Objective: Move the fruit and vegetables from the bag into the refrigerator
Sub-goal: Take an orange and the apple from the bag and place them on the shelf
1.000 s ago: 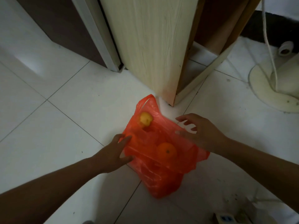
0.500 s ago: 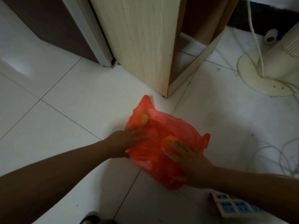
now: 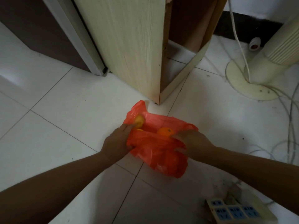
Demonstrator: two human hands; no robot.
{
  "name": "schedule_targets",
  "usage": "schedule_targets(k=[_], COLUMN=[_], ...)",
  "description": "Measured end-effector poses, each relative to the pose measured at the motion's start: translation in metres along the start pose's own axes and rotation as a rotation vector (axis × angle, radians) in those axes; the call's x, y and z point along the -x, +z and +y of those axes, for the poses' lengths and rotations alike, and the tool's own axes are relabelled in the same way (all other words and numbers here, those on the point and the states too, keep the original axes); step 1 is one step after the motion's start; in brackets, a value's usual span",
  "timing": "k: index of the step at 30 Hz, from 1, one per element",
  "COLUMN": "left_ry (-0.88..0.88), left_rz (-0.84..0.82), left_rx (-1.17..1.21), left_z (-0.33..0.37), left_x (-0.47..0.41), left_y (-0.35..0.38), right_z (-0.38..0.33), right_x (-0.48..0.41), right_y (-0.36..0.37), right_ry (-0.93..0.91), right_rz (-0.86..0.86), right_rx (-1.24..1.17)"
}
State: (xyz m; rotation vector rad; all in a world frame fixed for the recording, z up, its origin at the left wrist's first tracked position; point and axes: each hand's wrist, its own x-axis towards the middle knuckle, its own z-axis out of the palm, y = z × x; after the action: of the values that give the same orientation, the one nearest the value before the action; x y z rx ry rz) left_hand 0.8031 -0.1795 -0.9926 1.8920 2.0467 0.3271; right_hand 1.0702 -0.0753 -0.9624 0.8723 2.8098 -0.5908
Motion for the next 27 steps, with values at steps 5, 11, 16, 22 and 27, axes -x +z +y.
schedule_targets(k=[5,11,16,22,27], left_ry=[0.335,-0.072,-0.11,0.187,0.118], left_rz=[-0.14,-0.238,0.026,-0.014,-0.24], left_rx=[-0.067,0.264,0.137,-0.14,0.062], left_z=[-0.036,-0.02,-0.005,-0.021,-0.036], left_x=[0.031,0.05,0.03,0.001,0.026], left_y=[-0.004,-0.003,-0.004,-0.01,0.006], right_z=[-0.007,-0.018,-0.021,-0.021,-0.032], right_x=[0.039,0.067,0.056,0.047,0.067], right_y=[0.024,0.053,0.052,0.051,0.071], right_ry=[-0.222,0.005,0.159,0.186,0.029], right_rz=[0.055,0.0,0.138,0.101,0.086], right_rx=[0.016,-0.24,-0.381,-0.337,-0.173])
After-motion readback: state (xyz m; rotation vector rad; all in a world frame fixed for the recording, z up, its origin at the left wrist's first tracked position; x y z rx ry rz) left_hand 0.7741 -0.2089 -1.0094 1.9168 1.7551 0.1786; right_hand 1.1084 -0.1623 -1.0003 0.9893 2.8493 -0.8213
